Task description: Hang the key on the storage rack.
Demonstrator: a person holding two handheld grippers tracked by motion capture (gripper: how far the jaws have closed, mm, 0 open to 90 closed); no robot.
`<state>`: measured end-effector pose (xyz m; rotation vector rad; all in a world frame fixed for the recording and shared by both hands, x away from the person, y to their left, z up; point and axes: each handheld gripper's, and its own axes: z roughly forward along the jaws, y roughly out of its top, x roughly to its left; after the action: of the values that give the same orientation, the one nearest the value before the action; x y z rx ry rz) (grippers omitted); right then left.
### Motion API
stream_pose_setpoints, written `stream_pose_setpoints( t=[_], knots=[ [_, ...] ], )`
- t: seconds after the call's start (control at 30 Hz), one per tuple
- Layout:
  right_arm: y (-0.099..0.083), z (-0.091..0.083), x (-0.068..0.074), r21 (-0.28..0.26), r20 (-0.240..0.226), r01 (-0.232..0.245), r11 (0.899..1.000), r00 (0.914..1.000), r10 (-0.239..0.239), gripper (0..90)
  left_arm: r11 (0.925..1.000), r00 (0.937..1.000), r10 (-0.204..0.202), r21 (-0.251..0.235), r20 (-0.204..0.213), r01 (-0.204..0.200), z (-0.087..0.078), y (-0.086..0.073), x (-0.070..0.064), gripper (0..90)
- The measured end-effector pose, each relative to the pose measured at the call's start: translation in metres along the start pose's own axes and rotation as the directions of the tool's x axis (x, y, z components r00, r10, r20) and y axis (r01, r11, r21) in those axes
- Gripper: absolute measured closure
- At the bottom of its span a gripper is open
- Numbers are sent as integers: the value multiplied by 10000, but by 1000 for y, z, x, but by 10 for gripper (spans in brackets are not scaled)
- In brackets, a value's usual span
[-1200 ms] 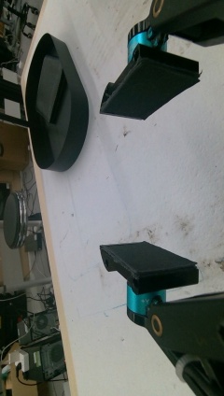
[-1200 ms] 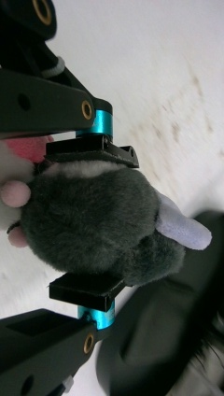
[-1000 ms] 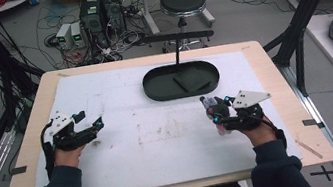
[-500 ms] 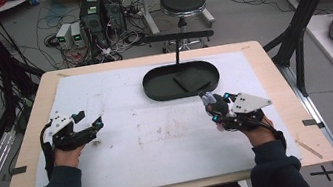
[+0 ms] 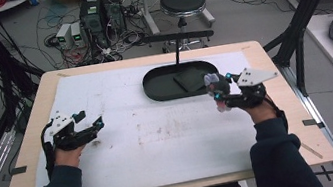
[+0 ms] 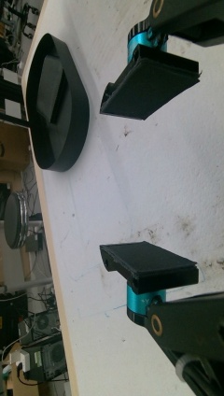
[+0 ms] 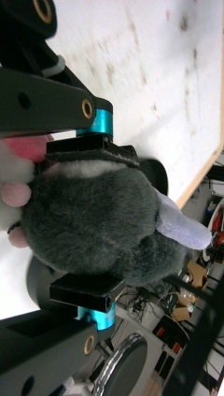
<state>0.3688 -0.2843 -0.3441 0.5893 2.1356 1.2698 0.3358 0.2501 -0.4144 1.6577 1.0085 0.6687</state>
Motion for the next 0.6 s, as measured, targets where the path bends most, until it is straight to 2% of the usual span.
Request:
stream_pose_setpoints(
  t=[0.03, 0.17, 0.27, 0.43, 0.6],
  knots=[
    [4, 2, -6, -63, 18, -26, 10000, 10000, 26, 462, 10000, 10000, -22, -13, -3, 22, 0, 0, 0, 277],
    [17, 14, -30, 261, 154, 160, 9995, 9997, -164, 462, 10000, 10000, -35, -27, -12, 35, 0, 0, 1, 277],
    [23, 25, -44, 398, 439, 288, 9988, 9986, -306, 462, 10000, 10000, -38, -14, -55, 38, -1, 0, 2, 277],
    [26, 39, -59, 522, 727, 206, 9984, 9971, -244, 463, 9999, 9999, -128, -46, -43, 128, -1, 0, 2, 277],
    [33, 50, -69, 567, 989, 589, 9966, 9930, -643, 462, 9999, 9999, -156, -55, -53, 156, -1, 0, 3, 277]
  ],
)
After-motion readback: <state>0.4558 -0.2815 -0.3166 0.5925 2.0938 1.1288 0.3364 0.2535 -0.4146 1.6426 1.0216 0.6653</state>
